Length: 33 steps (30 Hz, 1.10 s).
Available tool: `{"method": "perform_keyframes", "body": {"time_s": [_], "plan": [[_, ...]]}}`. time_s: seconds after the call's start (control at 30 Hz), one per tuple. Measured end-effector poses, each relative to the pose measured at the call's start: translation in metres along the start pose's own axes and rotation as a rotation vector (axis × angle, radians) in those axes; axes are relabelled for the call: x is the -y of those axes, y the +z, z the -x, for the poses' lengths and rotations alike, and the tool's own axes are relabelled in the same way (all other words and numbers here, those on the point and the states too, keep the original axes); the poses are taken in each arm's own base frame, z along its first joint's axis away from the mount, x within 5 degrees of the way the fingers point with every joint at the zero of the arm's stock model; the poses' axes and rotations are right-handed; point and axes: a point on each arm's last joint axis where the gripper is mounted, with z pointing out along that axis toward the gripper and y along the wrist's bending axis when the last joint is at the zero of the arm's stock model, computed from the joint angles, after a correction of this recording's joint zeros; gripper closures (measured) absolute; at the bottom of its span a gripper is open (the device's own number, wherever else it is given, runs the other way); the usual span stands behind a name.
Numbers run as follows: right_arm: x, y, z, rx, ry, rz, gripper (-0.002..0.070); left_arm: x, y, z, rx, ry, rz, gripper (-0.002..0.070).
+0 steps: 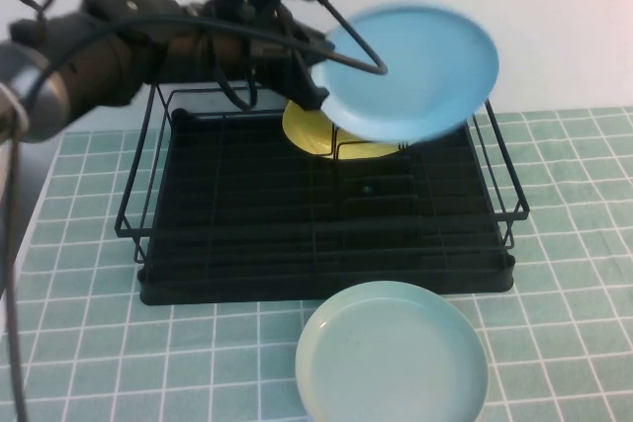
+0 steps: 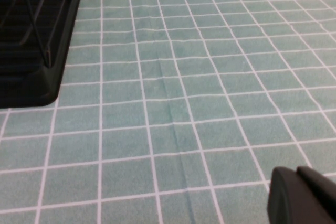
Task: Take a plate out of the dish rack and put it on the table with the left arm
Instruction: Place the plate from the table
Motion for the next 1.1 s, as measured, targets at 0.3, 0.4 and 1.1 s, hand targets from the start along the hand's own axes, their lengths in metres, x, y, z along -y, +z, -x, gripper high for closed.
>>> {"method": "perform_keyframes", "body": {"time_s": [0.3, 0.4, 1.1], "plan": [[0.000, 0.000, 0.000, 0.000, 0.000, 0.000, 0.0678, 0.014, -0.082, 0.051, -0.029, 0.058, 0.007, 0.0667], [0.000, 0.000, 0.000, 0.000, 0.000, 0.000, 0.0678, 0.020, -0.114, 0.064, -0.046, 0.035, 0.021, 0.0668], [0.000, 0.000, 0.000, 0.000, 0.000, 0.000, 0.0678, 0.073, -0.165, -0.002, -0.664, -0.666, -0.106, 0.0671]]}}
